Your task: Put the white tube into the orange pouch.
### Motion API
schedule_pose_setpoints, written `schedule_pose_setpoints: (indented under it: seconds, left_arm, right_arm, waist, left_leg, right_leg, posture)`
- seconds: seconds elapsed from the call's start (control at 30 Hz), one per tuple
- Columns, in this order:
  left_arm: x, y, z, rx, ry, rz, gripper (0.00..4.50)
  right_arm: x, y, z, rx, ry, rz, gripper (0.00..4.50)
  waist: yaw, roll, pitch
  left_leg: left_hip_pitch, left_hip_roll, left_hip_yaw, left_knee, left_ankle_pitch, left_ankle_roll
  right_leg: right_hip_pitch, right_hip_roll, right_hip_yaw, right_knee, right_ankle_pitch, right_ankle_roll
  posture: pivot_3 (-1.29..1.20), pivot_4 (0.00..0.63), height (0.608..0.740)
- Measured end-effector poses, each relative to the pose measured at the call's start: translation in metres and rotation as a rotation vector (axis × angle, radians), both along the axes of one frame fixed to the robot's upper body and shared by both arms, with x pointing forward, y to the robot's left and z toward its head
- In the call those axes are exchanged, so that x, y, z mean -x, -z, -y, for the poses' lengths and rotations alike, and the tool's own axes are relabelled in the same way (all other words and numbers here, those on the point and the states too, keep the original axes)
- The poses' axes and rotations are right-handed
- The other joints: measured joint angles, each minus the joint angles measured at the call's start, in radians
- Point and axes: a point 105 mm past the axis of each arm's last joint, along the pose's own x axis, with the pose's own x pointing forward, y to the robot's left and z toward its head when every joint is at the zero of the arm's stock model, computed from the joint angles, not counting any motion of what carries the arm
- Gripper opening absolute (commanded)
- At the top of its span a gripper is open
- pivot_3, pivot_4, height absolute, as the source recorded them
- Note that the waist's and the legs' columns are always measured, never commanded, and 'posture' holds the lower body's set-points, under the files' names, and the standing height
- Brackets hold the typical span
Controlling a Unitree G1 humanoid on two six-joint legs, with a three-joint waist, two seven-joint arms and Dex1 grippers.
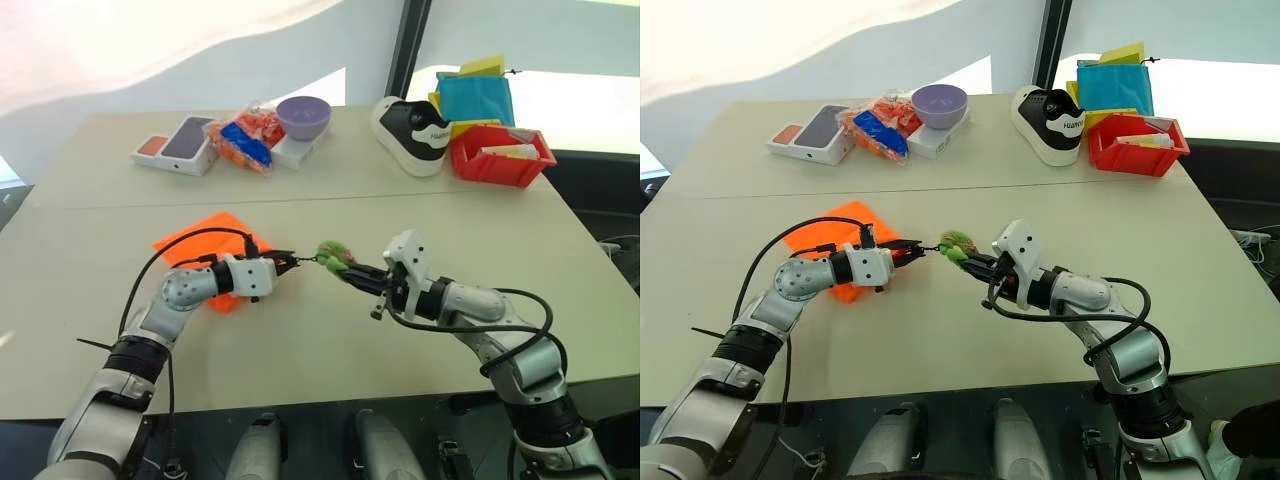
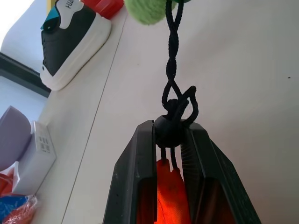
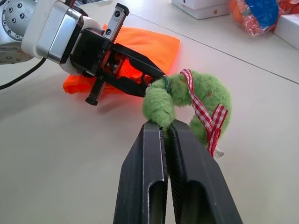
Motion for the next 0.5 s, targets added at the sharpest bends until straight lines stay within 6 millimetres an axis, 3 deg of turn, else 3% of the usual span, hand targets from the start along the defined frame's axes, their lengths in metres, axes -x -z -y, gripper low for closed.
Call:
schedule_pose_setpoints:
  seconds: [0.3, 0.5]
  left_arm:
    - [0.020, 0.007, -0.044, -0.071, -0.105, -0.077, 0.21]
    - [0.028, 0.006, -0.061, -0.065, -0.177, -0.090, 0.21]
  right_arm:
    - [-0.037, 0.012, 0.031, 0.087, 0.236, 0.025, 0.00]
    - [-0.044, 0.014, 0.034, 0.104, 0.266, 0.032, 0.00]
  waist:
    - [-0.002, 0.000, 0.000]
    - [-0.001, 0.000, 0.000]
  left_leg:
    - [0.001, 0.001, 0.001, -0.001, 0.000, 0.000]
    - [0.001, 0.001, 0.001, -0.001, 0.000, 0.000]
  right_leg:
    - [0.000, 0.000, 0.000, 0.000, 0.000, 0.000]
    - [0.000, 0.000, 0.000, 0.000, 0.000, -0.001]
  posture:
    - [0.00, 0.150, 0.740]
    - [0.00, 0.150, 0.740]
